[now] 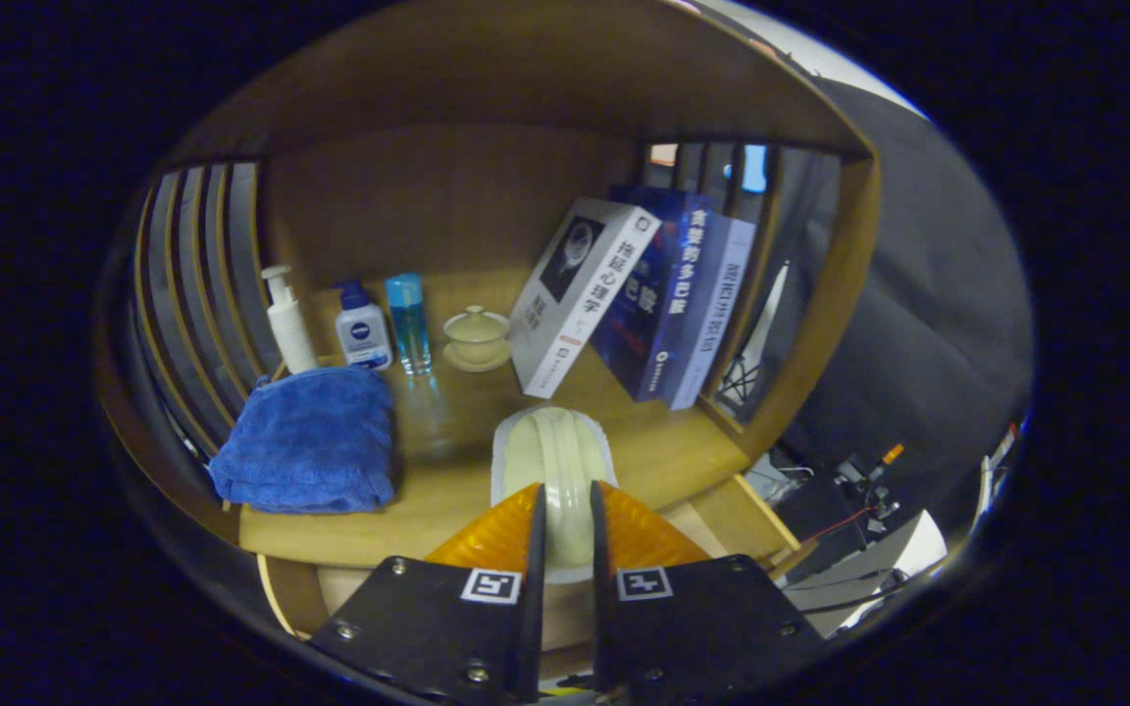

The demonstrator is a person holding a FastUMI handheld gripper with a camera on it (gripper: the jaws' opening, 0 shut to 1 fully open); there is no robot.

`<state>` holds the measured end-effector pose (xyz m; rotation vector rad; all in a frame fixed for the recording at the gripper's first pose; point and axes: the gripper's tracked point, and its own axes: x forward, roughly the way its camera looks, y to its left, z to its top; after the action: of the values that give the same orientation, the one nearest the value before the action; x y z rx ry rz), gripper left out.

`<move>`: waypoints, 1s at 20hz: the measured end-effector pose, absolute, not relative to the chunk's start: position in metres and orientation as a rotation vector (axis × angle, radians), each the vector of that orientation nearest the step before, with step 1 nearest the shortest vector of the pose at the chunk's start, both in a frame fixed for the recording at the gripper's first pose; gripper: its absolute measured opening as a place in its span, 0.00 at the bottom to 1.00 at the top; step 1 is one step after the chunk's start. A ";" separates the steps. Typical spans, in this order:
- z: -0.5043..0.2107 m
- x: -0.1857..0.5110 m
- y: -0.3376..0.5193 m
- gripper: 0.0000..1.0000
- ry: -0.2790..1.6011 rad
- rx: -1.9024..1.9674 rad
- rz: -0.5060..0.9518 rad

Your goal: Pull open the drawer, take out the items inside it, and place them on the countertop above the cabinet.

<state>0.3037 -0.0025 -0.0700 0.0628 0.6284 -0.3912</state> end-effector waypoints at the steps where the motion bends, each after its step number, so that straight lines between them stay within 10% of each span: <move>1: -0.077 0.311 0.001 0.21 0.633 0.067 -0.370; 20: -0.130 0.371 0.007 0.21 0.592 0.230 -0.223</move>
<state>0.3712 0.0074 -0.1303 0.2304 0.5917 -0.2228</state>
